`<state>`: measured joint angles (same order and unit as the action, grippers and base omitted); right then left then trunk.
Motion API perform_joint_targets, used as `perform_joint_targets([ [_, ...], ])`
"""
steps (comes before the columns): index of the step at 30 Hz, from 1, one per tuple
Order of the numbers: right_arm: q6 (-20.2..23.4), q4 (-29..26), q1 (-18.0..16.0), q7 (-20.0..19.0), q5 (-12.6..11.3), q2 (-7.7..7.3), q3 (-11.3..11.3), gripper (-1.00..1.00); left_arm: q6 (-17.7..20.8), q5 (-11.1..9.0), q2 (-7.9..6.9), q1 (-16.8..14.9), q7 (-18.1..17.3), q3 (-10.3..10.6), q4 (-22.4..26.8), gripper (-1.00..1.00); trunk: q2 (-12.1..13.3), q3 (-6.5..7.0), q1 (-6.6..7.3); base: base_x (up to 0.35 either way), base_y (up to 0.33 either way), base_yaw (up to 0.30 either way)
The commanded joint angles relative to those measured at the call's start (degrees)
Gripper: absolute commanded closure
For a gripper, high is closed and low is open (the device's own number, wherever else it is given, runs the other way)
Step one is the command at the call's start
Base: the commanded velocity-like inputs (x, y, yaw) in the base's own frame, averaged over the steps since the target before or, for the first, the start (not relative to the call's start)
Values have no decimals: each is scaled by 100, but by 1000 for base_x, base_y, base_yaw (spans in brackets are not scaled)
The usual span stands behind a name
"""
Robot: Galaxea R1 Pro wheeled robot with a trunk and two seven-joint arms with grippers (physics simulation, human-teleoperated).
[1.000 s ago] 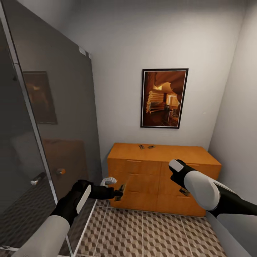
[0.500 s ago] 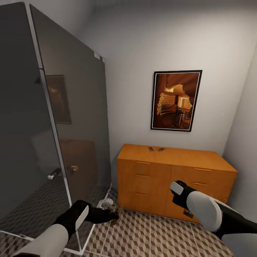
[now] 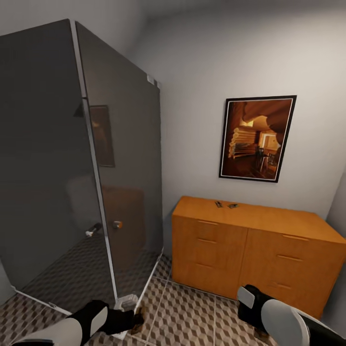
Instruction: Take the four mousetraps from the cabinet in the bathroom and place them on the bathroom floor. Make sure all four end up on the same floor surface, and ensure that at least two of them are either under or directly next to the same bathroom sink.
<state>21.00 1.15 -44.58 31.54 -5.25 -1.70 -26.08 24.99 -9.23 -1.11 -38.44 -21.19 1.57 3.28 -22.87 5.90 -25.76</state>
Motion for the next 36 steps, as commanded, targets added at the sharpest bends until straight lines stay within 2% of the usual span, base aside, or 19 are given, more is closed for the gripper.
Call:
perform_joint_targets([
  [1,3,8,48,-40,19,-9,61,100,-1,-57,-11,-2,35,-6,-73,100,-5,4,-3,0,0,233],
  [3,6,8,151,-152,202,-17,74,100,-85,-59,-24,-2,91,-20,-218,100,-5,15,-3,0,0,235],
  [4,4,8,251,-276,422,-22,85,100,-172,-63,-29,0,156,-28,-340,100,-5,20,-3,0,0,238],
  [7,-7,8,394,-478,777,-27,92,100,-303,-71,-39,2,277,-35,-450,100,-5,34,-3,0,0,241],
  [8,-17,8,475,-603,994,-29,94,100,-374,-92,-48,2,386,-38,-493,100,-5,39,-3,0,0,244],
  [12,-33,8,661,-816,1356,-31,95,100,-467,-210,-64,7,676,-42,-549,100,-5,56,-3,0,0,247],
  [17,-42,8,833,-903,1504,-32,100,100,-501,-410,-122,71,930,-43,-577,100,-5,66,-3,0,0,261],
  [24,-58,8,1041,-977,1637,-43,102,100,-561,-528,-231,364,1206,-43,-588,100,-5,69,-3,0,0,269],
  [27,-61,8,1141,-1265,1959,-95,103,100,-588,-595,-332,545,1279,-55,-587,100,-5,69,-3,0,0,272],
  [28,-61,8,1177,-1415,2143,-122,103,100,-594,-662,-356,618,1294,-70,-589,100,-5,69,-3,0,0,274],
  [30,-61,8,1207,-1563,2345,-148,103,100,-606,-750,-389,691,1309,-87,-590,100,-5,69,-3,0,0,276],
  [31,-61,11,1229,-1703,2552,-170,103,100,-637,-838,-423,760,1340,-98,-590,100,-5,69,-3,0,0,277],
  [36,-61,15,1266,-2017,2985,-250,103,100,-781,-987,-470,897,1618,-115,-591,100,-5,65,-3,0,0,278],
])
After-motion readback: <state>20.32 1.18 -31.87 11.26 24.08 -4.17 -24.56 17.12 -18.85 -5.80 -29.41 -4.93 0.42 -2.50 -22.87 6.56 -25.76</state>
